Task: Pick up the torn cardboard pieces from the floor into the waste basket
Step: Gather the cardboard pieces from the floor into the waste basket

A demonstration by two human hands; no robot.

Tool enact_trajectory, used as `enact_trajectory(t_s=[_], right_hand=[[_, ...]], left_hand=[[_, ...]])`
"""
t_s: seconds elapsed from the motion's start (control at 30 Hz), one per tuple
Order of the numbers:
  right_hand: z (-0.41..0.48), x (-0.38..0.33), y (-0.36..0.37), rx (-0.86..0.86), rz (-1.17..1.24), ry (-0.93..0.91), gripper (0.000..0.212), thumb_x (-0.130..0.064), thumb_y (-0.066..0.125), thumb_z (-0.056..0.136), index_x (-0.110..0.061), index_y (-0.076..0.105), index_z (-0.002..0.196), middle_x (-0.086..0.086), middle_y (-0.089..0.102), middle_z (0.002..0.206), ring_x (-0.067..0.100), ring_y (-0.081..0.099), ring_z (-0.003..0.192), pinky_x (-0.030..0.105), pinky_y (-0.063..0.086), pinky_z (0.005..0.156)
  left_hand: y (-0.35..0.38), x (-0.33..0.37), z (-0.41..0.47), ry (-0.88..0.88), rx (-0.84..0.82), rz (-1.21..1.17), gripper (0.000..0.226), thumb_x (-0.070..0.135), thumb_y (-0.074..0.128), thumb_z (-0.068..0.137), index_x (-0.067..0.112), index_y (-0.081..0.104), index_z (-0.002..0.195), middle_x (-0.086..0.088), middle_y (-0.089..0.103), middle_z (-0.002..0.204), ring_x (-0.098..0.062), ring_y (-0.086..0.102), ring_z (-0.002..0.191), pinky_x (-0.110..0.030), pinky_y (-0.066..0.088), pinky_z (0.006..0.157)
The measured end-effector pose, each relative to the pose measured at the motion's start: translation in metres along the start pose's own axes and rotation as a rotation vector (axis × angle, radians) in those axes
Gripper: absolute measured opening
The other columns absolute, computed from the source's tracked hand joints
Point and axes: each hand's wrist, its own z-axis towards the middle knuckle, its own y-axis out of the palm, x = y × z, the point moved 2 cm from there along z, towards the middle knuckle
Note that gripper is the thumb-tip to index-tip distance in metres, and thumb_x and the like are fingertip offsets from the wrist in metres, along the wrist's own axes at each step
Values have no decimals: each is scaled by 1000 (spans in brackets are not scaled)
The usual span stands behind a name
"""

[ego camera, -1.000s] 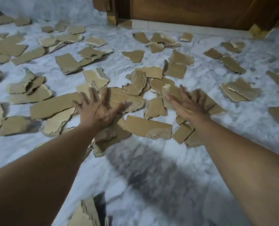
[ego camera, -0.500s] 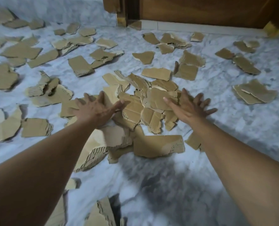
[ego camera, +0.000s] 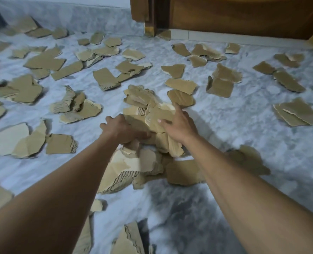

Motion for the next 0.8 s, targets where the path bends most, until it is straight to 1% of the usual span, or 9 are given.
enact_trajectory(t_s=[0.07, 0.13, 0.2, 0.3, 0.4, 0.5, 0.63, 0.73, 0.8], right_hand=[[-3, -4, 2, -34, 41, 9, 95, -57, 65, 91, -23, 12, 163, 8, 35, 161, 33, 39, 144, 42, 40, 110], [-7, -7, -1, -37, 78, 1, 88, -53, 67, 92, -20, 22, 160, 6, 41, 159, 30, 43, 142, 40, 41, 110], [-12, -10, -1, -31, 183, 6, 80, -47, 67, 93, -22, 28, 158, 4, 42, 158, 28, 42, 142, 38, 39, 111], [-26, -10, 13, -39, 430, 53, 72, -35, 72, 92, -24, 37, 153, 2, 48, 151, 23, 48, 137, 35, 41, 110], [-45, -2, 22, 10, 608, 85, 77, -32, 77, 88, -27, 36, 154, 1, 44, 155, 21, 46, 139, 39, 42, 113], [-62, 2, 13, 35, 578, 77, 82, -40, 73, 91, -32, 27, 159, -4, 34, 162, 20, 35, 147, 36, 34, 117], [-81, 7, -19, 78, 623, 100, 81, -39, 74, 91, -34, 29, 158, -5, 33, 162, 19, 37, 146, 38, 38, 116], [-101, 15, -59, 151, 676, 122, 78, -37, 75, 91, -36, 32, 157, -6, 31, 164, 18, 35, 147, 38, 37, 116], [-119, 23, -93, 208, 680, 133, 77, -35, 74, 92, -35, 32, 157, -5, 30, 164, 19, 35, 147, 36, 36, 116]], left_hand=[[-3, -3, 3, -18, -19, -33, 92, 68, 85, 54, 18, 52, 124, -11, 46, 116, -36, 42, 121, -41, 42, 94], [-2, -8, 7, -30, -64, -127, 100, 61, 87, 46, 18, 47, 128, -13, 51, 122, -36, 49, 118, -46, 48, 99], [-1, -11, 5, -24, -134, -435, 104, 48, 85, 41, 15, 43, 130, -15, 56, 119, -33, 59, 107, -45, 58, 85], [3, -12, -7, -26, -233, -922, 61, 30, 73, 63, 10, 46, 113, -18, 58, 96, -28, 63, 75, -35, 50, 51], [9, -9, -22, 50, -262, -1108, 22, 22, 64, 84, 10, 47, 87, -14, 50, 75, -19, 55, 51, -33, 39, 46], [12, -7, -38, 148, -154, -1090, 48, 10, 77, 86, 12, 48, 123, -17, 65, 104, -29, 73, 78, -36, 56, 52], [5, 17, -61, 219, -212, -1155, 93, 10, 84, 80, 38, 32, 152, -12, 58, 137, -30, 73, 97, -45, 63, 67], [-9, 54, -91, 276, -262, -1153, 100, 9, 80, 83, 45, 21, 156, -8, 62, 130, -24, 75, 84, -38, 61, 61], [-16, 85, -116, 326, -330, -1176, 98, 5, 76, 86, 42, 19, 157, -5, 73, 107, -21, 75, 75, -37, 60, 59]])
